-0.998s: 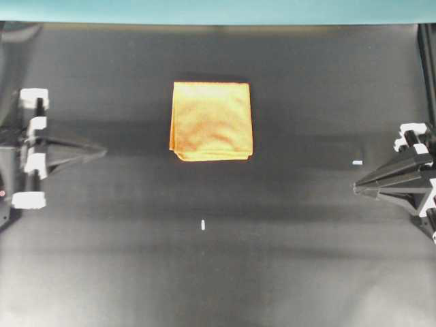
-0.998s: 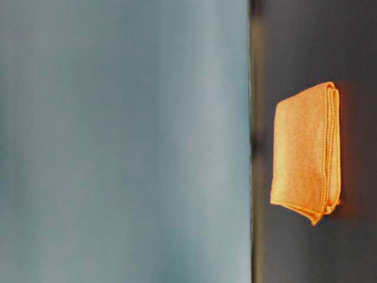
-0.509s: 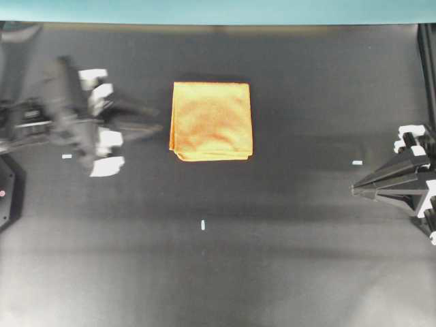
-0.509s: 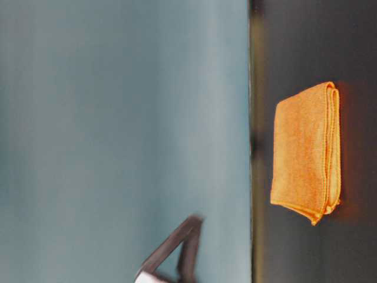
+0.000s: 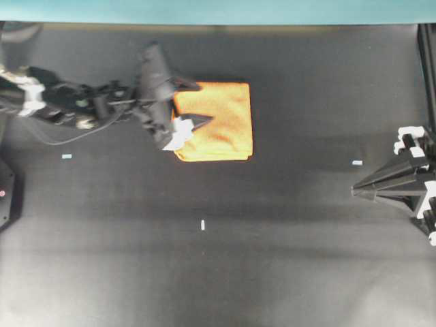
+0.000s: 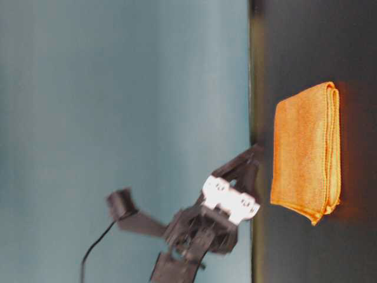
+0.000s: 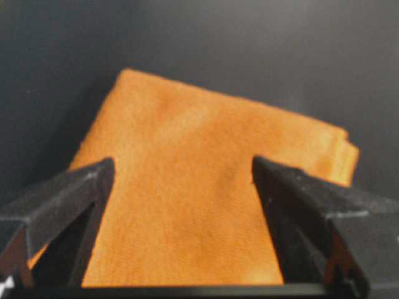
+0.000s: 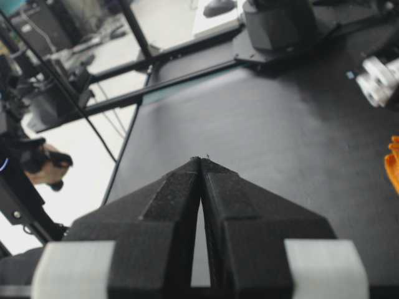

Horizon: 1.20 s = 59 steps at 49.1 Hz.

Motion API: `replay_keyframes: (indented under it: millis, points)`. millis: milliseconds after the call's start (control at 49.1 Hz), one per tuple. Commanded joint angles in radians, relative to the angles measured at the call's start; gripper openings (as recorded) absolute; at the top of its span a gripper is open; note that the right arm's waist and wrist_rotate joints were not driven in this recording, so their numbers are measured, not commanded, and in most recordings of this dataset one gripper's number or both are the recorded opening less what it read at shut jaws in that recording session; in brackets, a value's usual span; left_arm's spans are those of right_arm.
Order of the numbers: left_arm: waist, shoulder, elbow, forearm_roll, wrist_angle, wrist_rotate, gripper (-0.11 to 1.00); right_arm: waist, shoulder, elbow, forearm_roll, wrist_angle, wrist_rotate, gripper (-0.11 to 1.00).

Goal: Push an orange cloth with the left arm to wipe the desk.
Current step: 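Move the left gripper right onto the folded orange cloth, then press the left gripper down on the cloth and push it forward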

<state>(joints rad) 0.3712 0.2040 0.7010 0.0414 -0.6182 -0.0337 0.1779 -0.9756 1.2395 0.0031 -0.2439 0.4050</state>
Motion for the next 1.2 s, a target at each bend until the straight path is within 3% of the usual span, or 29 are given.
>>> replay_keyframes:
  millis: [0, 468, 896, 1181]
  points:
    - [0.006, 0.043, -0.052, 0.003, -0.009, -0.012, 0.85, 0.0, 0.005, -0.005, 0.0, -0.005, 0.0, 0.0]
    - [0.021, 0.187, -0.155, 0.003, 0.107, -0.041, 0.85, 0.0, 0.003, 0.008, 0.0, -0.005, -0.002, 0.0]
    - [-0.003, 0.175, -0.092, 0.003, 0.109, -0.041, 0.85, 0.0, -0.008, 0.011, 0.0, -0.003, -0.002, 0.0]
    - [-0.075, 0.098, 0.035, 0.003, 0.081, -0.04, 0.85, 0.0, -0.028, 0.029, 0.0, -0.003, -0.002, 0.0]
